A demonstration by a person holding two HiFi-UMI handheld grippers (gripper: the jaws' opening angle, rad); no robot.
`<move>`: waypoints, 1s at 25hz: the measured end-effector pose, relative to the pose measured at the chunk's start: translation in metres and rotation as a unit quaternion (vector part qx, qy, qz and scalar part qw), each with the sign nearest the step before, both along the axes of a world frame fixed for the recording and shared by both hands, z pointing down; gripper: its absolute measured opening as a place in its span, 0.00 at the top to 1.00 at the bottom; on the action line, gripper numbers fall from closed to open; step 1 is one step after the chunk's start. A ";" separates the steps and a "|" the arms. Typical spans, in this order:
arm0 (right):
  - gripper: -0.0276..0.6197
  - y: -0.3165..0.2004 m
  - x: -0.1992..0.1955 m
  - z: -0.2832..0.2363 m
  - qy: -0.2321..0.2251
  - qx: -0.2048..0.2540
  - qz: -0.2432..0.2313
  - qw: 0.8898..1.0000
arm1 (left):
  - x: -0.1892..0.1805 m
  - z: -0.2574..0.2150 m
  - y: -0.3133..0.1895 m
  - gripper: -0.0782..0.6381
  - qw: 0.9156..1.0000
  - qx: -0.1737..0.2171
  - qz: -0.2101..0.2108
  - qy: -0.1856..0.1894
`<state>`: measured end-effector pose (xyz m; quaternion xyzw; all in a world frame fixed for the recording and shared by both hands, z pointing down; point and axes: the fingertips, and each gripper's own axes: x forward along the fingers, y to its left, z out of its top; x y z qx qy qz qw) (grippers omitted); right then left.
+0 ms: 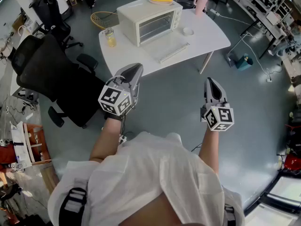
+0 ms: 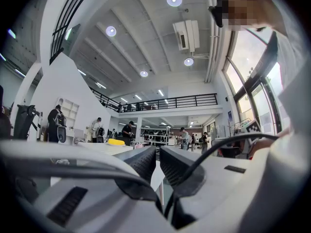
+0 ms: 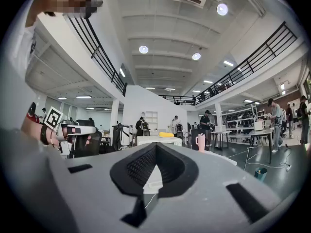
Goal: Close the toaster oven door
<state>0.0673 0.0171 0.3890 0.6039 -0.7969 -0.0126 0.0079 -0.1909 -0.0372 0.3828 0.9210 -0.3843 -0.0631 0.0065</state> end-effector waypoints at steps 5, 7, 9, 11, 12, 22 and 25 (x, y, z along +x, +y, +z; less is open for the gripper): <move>0.95 0.006 -0.003 0.002 0.002 -0.003 -0.001 1.000 | -0.001 0.003 0.005 0.86 1.000 -0.005 0.002 -0.003; 0.95 0.004 -0.004 0.003 0.002 -0.003 -0.001 1.000 | 0.000 0.002 0.003 0.86 1.000 -0.005 0.003 -0.004; 0.95 0.003 -0.005 0.004 0.003 -0.004 -0.001 1.000 | -0.001 0.002 0.002 0.86 1.000 -0.003 0.004 -0.006; 0.95 0.003 -0.005 0.005 0.004 -0.004 -0.002 1.000 | 0.000 0.002 0.002 0.86 1.000 -0.002 0.004 -0.005; 0.95 0.003 -0.005 0.005 0.004 -0.005 -0.002 1.000 | 0.000 0.002 0.002 0.86 1.000 -0.002 0.004 -0.004; 0.95 0.011 0.006 0.000 -0.020 0.005 0.004 1.000 | -0.002 -0.002 0.005 0.86 1.000 0.002 0.009 -0.003; 0.95 0.008 0.001 0.000 -0.011 0.006 0.001 1.000 | -0.004 -0.005 0.000 0.86 1.000 0.004 0.008 -0.001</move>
